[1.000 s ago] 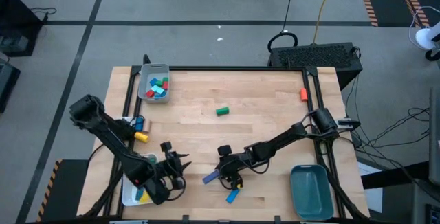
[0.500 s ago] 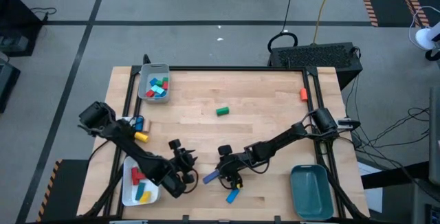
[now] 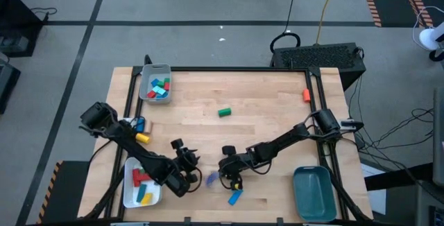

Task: Sort blocks by size
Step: Put the blue rectangular block into the white bin

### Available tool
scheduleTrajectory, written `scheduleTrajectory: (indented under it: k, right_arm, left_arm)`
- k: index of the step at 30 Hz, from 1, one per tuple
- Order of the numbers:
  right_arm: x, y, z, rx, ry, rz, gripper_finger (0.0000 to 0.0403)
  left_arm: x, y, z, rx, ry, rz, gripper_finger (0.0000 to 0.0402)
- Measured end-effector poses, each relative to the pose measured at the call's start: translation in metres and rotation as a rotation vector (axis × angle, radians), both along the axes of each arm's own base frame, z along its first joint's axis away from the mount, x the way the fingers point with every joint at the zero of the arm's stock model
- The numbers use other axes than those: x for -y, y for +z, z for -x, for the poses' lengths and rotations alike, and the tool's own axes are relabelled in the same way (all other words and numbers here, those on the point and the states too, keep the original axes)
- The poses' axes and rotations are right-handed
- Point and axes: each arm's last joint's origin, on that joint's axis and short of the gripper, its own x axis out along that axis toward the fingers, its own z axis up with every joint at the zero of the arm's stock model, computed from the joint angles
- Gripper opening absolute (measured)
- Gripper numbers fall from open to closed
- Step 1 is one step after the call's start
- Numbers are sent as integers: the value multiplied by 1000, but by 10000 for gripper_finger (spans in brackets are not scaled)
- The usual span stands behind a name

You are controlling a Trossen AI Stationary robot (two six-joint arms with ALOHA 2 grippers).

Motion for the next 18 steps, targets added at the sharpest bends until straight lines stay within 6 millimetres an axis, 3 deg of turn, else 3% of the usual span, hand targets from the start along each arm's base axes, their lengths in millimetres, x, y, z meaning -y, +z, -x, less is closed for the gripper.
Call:
scheduleTrajectory:
  k: [10, 18]
  right_arm:
    - [-1, -1, 0, -15, -47, -52, 53]
    - [13, 3, -3, 27, -149, 82, 97]
  left_arm:
    - [-8, 0, -6, -11, 19, -9, 141]
    - [-15, -2, -4, -79, 24, -14, 141]
